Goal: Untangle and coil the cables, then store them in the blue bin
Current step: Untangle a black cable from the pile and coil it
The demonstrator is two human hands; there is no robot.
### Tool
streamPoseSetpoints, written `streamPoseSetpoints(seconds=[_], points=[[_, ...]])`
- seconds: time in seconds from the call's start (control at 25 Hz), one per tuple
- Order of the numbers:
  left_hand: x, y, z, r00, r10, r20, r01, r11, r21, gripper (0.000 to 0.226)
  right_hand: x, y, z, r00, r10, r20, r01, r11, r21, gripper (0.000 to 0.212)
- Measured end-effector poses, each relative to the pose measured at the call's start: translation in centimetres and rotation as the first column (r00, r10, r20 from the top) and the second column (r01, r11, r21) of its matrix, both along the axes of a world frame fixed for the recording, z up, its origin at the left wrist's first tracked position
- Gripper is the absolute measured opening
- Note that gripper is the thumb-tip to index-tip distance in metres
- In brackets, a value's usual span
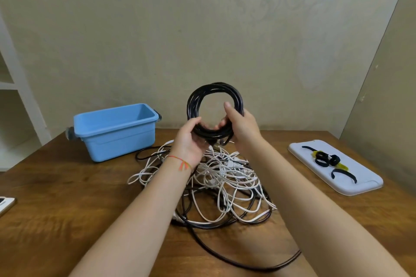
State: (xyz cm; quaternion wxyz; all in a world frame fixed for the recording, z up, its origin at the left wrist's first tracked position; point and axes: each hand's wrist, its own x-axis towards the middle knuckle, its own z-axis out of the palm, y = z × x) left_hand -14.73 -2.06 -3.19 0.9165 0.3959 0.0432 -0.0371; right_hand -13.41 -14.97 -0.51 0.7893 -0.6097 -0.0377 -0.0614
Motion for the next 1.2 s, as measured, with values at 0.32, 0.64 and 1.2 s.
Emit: streamPoseSetpoints(seconds=[0.32,0.64,1.2], points=[[-1.3,5.3,2.9,0.922,-0.311,0.229,0.021,0.632,0.775,0.013,-0.8,0.1,5.2,0.955,0.215,0.203,0.114,0.365,-0.924,0.013],[-1.4,4.6,3.2,0.879,-0.112,0.464,-0.433,0.223,0.873,0.007,0.0,-2.0,4.4,0.929,0.368,0.032,-0.084,0.294,-0.952,0.03],[-0.9,5.3,2.2,0.89,-0.02,0.456,-0.396,0.463,0.793,0.009,1.1,-2.5,-1.7,0.918,0.321,-0.233,-0.332,0.943,-0.005,0.078]])
